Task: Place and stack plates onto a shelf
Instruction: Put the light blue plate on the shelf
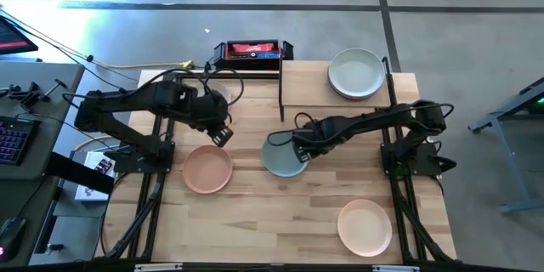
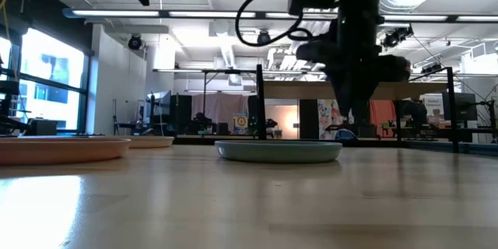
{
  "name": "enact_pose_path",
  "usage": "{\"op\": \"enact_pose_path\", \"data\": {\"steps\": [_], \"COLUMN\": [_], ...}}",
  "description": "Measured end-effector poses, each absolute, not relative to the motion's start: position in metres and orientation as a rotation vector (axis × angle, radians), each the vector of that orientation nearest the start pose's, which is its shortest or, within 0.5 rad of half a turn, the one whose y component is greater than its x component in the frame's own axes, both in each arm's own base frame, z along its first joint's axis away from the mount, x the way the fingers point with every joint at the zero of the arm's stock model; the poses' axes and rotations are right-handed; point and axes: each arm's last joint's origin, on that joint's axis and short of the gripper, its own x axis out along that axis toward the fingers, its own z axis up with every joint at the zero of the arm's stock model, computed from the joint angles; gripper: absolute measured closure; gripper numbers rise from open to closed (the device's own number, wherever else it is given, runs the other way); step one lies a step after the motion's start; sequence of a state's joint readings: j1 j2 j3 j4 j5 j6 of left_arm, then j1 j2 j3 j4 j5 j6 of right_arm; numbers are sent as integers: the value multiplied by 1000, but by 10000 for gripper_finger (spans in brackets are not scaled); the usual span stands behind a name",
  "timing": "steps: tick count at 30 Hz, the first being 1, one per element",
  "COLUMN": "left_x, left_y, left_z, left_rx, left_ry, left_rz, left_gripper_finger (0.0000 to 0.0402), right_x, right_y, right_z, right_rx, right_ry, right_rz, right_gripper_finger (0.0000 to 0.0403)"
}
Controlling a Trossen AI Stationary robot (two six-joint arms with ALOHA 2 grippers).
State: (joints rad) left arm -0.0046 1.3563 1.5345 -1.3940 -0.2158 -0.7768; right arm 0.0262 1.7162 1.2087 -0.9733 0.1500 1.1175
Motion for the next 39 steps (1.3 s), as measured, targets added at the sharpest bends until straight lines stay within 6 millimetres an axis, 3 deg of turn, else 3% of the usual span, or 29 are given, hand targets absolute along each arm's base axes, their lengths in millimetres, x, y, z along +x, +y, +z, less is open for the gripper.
{"op": "enact_pose_path", "data": {"steps": [9,39], "left_x": [228,228], "left_y": [-5,-4], "left_z": [374,374], "left_rx": [-543,-525], "left_ry": [1060,1049], "left_rz": [622,641], "left_gripper_finger": [291,291], "right_x": [321,337], "right_y": [1,4], "right_z": [188,157], "right_rx": [756,770], "right_ry": [1199,1206], "right_rz": [-915,-931], "right_gripper_finger": [311,311]}}
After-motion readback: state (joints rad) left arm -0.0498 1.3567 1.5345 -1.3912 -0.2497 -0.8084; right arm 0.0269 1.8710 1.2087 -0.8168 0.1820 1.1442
